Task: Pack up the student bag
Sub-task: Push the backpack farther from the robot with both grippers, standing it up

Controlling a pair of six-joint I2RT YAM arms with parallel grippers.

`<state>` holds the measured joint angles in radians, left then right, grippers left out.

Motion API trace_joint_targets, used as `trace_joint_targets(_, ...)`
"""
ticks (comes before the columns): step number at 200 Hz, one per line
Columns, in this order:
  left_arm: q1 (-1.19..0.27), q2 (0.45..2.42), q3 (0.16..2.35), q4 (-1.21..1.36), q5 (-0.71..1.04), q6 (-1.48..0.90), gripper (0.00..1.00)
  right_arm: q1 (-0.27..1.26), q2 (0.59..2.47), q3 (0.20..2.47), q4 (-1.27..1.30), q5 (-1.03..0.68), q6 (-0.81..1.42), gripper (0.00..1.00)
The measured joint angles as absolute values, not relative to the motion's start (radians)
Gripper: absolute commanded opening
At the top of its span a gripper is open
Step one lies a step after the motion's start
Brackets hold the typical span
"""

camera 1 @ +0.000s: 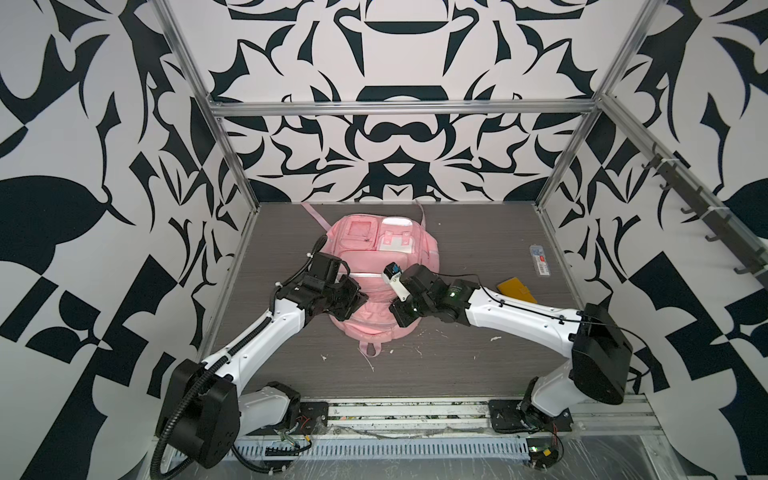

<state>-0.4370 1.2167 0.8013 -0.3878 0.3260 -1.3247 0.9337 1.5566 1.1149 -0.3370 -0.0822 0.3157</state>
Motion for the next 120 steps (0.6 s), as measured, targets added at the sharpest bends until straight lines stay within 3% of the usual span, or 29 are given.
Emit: trace_joint_targets(120, -0.321, 1.215, 0.802, -0.388, 0.463, -1.113, 0.00, 0.743, 1.441, 1.032, -0.352, -0.223, 0.208, 0.00)
